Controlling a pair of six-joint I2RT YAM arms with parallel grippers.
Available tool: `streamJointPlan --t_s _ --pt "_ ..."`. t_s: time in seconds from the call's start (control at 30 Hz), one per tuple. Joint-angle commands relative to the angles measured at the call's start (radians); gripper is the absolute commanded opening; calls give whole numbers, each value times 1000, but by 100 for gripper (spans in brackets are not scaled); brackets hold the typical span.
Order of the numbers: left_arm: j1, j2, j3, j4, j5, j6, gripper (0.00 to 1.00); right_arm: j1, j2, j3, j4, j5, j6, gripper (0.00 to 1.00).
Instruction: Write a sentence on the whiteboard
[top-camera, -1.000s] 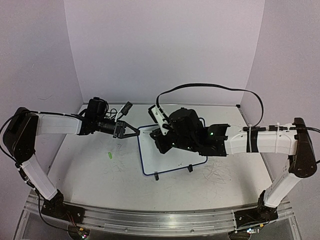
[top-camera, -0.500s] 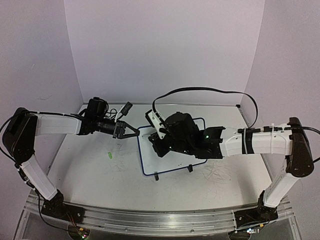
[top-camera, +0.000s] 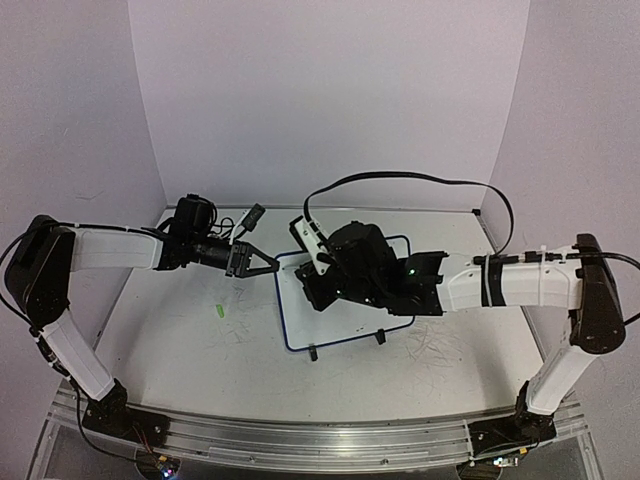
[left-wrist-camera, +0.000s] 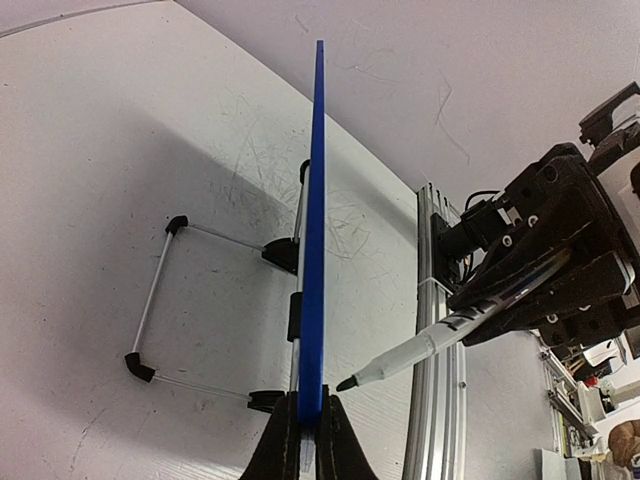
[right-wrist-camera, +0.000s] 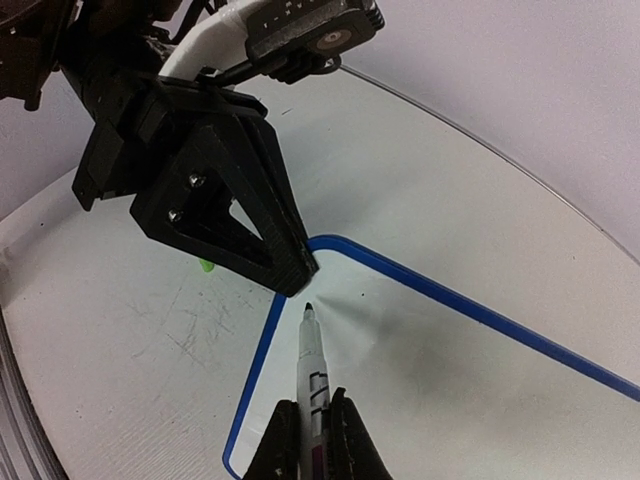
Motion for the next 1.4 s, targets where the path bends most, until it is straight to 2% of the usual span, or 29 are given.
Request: streamJointPlan --t_s 0.0,1.37 --pt "-13 -26 10 -22 3 23 0 6 21 53 40 20 -13 0" --pt "-14 -32 13 -27 7 27 0 6 20 6 6 63 50 0"
